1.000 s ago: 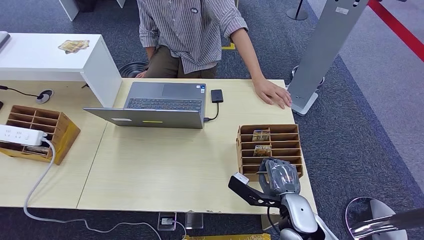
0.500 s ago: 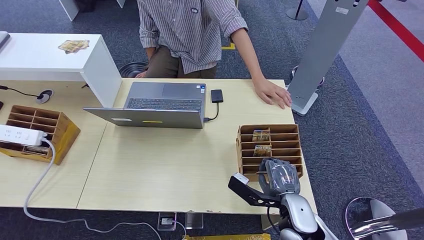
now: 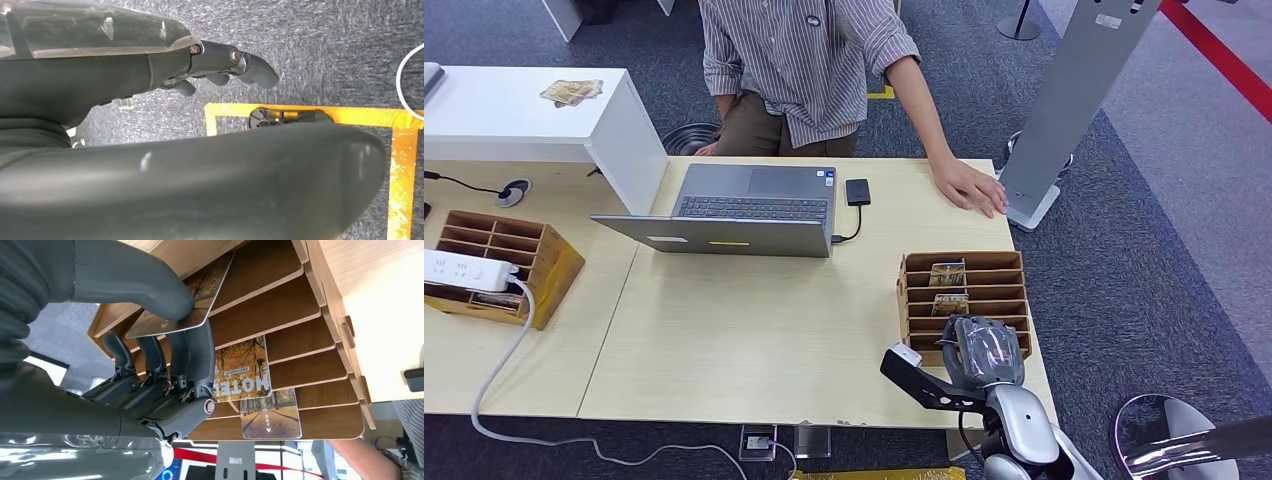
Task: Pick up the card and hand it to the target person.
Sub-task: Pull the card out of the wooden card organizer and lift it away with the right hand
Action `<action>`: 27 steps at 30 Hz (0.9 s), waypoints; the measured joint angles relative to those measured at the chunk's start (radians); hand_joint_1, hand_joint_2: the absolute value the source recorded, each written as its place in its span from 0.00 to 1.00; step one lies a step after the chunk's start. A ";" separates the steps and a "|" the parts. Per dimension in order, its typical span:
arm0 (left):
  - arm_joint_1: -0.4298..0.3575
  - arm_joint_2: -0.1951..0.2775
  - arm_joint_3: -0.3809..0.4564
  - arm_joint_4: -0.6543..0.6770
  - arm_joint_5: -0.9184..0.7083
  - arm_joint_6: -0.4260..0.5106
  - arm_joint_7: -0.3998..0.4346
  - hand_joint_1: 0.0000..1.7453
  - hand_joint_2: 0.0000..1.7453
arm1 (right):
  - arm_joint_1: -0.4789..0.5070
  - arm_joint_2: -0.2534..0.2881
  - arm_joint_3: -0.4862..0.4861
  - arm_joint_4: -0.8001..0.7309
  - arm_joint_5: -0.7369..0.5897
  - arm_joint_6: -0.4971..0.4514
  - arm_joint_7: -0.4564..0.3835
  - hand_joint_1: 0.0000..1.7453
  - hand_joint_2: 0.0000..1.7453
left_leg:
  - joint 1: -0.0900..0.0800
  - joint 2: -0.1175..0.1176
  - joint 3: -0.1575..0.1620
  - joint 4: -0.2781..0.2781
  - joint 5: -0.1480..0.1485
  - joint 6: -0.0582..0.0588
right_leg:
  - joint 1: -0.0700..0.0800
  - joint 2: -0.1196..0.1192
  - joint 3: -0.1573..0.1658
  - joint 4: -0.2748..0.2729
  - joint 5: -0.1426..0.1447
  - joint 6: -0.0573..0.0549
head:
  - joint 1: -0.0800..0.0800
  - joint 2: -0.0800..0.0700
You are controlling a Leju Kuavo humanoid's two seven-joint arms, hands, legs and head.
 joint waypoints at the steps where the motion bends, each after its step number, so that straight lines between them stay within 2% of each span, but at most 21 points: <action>1: 0.000 0.000 0.000 0.000 0.000 0.002 0.001 0.00 0.00 | 0.000 0.000 0.000 0.000 0.000 -0.001 0.000 0.80 1.00 | 0.000 0.000 0.000 0.000 0.000 0.000 | 0.000 0.000 0.000 0.000 0.000 0.000 | 0.000 0.000; 27: 0.000 0.000 0.000 0.000 0.000 0.007 0.008 0.00 0.00 | 0.000 0.000 0.000 0.000 0.002 -0.004 0.000 0.80 1.00 | 0.000 0.000 0.000 0.000 0.000 0.000 | 0.000 0.000 0.000 0.000 0.000 0.000 | 0.000 0.000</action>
